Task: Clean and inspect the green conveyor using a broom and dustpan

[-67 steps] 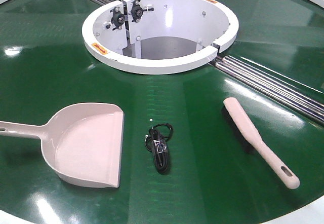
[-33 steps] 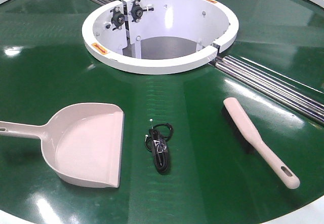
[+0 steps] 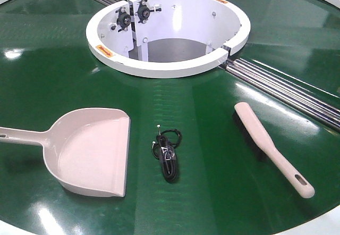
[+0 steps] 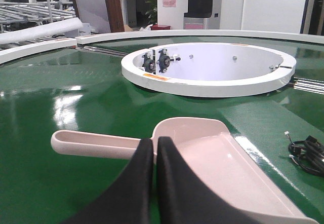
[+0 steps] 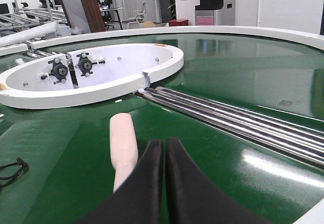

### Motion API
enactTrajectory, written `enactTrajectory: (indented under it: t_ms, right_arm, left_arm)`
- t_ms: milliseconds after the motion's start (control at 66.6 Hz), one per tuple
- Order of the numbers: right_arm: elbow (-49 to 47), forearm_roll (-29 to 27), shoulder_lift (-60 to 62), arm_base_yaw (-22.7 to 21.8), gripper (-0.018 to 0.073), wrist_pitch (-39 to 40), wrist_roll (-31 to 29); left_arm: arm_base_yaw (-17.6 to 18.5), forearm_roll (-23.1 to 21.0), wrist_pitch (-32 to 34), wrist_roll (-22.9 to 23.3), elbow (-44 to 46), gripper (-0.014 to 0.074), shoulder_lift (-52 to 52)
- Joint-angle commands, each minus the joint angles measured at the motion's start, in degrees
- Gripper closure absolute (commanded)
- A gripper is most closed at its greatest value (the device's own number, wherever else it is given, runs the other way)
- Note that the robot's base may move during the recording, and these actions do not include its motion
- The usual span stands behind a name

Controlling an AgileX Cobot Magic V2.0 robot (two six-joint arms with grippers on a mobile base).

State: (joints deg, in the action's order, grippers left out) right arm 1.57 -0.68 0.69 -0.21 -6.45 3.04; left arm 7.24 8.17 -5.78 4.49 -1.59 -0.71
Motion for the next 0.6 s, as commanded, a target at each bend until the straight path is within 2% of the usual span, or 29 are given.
enactTrajectory:
  t_ms: [0, 135, 240, 300, 436, 586]
  right_arm:
    - [0.2, 0.1, 0.6, -0.2, 0.0568, 4.0, -0.2]
    - [0.2, 0.1, 0.6, -0.2, 0.0568, 4.0, -0.2]
    - [0.2, 0.1, 0.6, -0.2, 0.0568, 4.0, -0.2]
    - [0.2, 0.1, 0.6, -0.2, 0.0568, 4.0, -0.2]
    - [0.2, 0.1, 0.6, -0.2, 0.0568, 4.0, -0.2]
    - [0.2, 0.1, 0.6, -0.2, 0.0568, 4.0, -0.2]
  left_arm:
    - [-0.2, -0.1, 6.5, -0.1, -0.5, 0.0603, -0.8]
    - [-0.2, -3.6, 10.6, 3.3, 2.5, 0.0603, -0.8]
    - [-0.2, -2.9, 7.4, 2.2, 9.7, 0.0603, 0.8]
    - [-0.2, -2.9, 3.1, 1.2, 15.3, 0.0603, 4.1]
    - [-0.2, -2.9, -11.5, 1.2, 26.8, 0.0603, 15.4]
    - [-0.2, -3.6, -23.8, 1.4, 34.1, 0.0603, 26.7]
